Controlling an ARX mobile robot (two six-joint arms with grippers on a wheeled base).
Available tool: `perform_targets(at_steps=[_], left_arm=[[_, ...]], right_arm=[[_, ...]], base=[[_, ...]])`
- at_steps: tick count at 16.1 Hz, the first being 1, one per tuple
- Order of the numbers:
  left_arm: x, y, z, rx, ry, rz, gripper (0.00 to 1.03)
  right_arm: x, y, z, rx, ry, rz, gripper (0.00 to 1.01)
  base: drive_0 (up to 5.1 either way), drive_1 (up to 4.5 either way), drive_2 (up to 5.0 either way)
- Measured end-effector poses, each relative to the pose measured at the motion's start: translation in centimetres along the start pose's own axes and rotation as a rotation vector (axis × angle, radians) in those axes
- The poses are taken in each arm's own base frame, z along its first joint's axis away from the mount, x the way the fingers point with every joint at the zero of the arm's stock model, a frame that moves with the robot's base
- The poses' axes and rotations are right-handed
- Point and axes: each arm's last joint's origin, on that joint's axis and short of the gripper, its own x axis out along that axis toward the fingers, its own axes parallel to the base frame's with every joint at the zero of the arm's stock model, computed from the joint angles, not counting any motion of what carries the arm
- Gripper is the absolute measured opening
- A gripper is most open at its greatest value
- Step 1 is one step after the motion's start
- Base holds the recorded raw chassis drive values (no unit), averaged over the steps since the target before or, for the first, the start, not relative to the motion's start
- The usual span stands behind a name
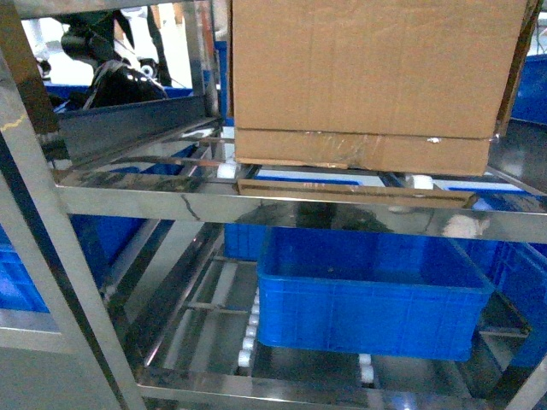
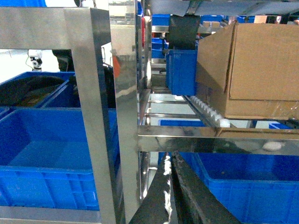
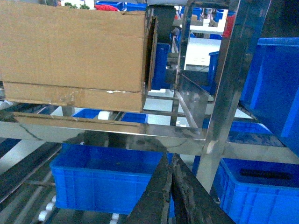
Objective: Sort boxes to right shelf from conveyor
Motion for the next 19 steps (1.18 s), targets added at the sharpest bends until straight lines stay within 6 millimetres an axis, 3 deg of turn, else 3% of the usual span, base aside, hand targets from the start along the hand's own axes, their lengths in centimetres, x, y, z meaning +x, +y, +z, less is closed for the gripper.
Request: perform_targets(at_steps=[8,10,17,18,19], left_arm=[[-0.9,0.0,0.0,0.000,-0.002,0.000,0.02],[-2.0,0.0,-0.4,0.000,0.018,0.001,0.02],[-2.0,0.0,-0.4,0.000,0.014,0.001,0.02],[-2.0,0.0,-0.4,0.000,0.014,0.001,0.10],[-2.0,0.0,-0.4,0.000,0.014,0.001,0.23]], right_arm=[[-1.0,0.0,0.0,0.000,-0.002,0.000,0.02],[-1.7,0.0,-0.6,0.000,0.045,0.001,0.02],[-2.2,0.0,-0.3,0.000,0.005,0.000,0.02],[-2.2,0.0,-0.3,0.000,0.005,0.000,0.06],[-2.2,0.0,-0.3,0.000,0.005,-0.001,0.21]], base=[[0.0,0.00,0.0],[0.0,0.00,0.0],[0.0,0.00,0.0],[0.0,0.00,0.0],[0.0,0.00,0.0]])
